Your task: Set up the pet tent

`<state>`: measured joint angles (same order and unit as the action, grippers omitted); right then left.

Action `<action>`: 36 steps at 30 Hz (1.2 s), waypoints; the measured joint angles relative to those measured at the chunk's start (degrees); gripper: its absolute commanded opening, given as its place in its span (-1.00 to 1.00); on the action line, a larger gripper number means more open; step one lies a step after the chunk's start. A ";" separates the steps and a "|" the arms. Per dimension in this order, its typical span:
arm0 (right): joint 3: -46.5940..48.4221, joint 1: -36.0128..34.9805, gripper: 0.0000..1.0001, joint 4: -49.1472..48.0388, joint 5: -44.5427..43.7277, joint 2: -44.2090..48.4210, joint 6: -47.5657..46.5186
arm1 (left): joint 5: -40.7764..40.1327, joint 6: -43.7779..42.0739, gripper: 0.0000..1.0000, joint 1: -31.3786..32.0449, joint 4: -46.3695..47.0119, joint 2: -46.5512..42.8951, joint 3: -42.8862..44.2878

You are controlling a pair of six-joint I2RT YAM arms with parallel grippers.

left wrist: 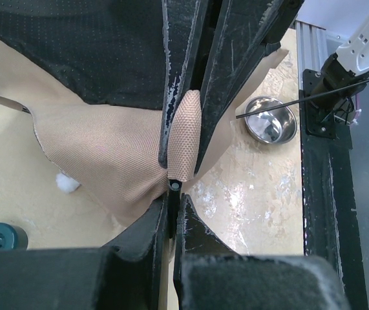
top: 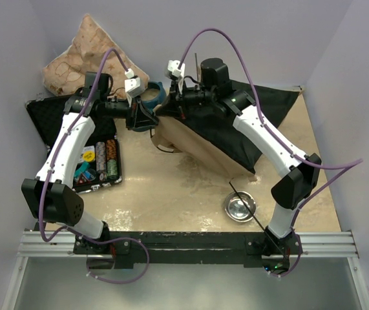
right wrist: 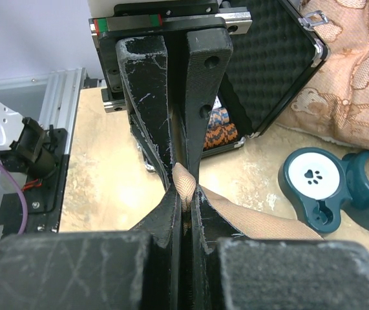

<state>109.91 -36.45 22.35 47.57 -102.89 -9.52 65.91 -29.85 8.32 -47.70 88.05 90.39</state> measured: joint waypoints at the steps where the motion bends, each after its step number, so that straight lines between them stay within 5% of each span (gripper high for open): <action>1: 0.00 0.00 -1.00 0.04 -0.09 0.04 -0.07 | 0.00 0.00 -1.00 0.02 0.00 -0.02 0.00; 36: 0.13 -1.46 -1.00 5.97 -3.61 1.07 -10.80 | -0.50 -0.39 -1.00 0.79 -0.92 -0.52 0.00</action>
<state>110.04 -37.91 28.32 43.97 -101.82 -20.32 65.41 -30.24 9.10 -48.62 87.53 90.39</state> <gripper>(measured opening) 0.033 0.060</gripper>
